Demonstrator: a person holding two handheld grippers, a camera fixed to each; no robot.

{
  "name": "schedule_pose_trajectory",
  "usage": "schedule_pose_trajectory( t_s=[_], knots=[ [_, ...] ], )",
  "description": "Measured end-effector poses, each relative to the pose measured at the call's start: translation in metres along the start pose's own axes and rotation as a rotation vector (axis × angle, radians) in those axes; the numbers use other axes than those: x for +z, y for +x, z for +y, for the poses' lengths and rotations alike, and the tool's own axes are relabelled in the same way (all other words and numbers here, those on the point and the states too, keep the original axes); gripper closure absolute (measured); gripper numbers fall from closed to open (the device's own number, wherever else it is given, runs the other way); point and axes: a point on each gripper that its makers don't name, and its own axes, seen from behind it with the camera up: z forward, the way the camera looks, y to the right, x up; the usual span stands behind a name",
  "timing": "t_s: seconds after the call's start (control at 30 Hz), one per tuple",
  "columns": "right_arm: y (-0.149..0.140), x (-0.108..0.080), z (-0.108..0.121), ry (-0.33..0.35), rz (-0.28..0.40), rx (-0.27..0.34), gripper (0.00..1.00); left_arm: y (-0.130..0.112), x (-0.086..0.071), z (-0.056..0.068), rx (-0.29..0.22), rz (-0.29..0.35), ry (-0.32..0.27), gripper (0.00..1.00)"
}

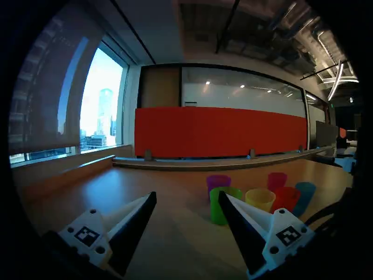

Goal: Pour water

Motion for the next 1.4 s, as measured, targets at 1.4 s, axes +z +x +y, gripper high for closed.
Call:
schedule_pose_trajectory(
  t_s=[1.4],
  knots=[
    [0.219,0.018,-0.056,0.169,0.006,0.003,0.0,0.192,0.042,-0.007,-0.057,-0.062,-0.172,0.01]
  ],
)
